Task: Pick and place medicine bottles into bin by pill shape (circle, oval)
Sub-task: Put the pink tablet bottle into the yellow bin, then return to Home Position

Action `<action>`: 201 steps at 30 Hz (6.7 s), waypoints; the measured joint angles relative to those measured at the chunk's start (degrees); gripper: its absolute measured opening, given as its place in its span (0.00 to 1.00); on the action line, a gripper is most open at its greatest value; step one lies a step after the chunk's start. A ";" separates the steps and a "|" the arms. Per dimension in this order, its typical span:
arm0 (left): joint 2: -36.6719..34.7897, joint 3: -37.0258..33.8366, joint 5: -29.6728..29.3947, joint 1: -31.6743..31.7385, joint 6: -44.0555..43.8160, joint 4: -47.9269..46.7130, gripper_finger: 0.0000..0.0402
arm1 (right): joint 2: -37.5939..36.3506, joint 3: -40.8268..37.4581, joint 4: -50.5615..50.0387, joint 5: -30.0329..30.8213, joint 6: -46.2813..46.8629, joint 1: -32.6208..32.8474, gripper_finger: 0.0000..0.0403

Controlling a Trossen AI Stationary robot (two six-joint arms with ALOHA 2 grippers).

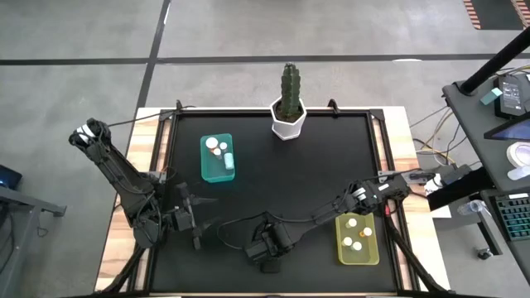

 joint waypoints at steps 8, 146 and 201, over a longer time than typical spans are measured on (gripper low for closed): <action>0.00 0.00 0.02 0.02 0.82 0.22 0.56 | 0.02 0.00 -0.07 -0.02 0.00 0.00 0.47; 0.01 0.07 -0.02 0.07 1.38 1.64 0.56 | -69.34 -82.56 13.45 -4.10 38.53 21.05 0.29; -13.72 -2.19 57.01 41.77 12.86 -6.94 0.13 | -66.42 -84.28 79.21 -21.57 -45.44 -21.48 0.42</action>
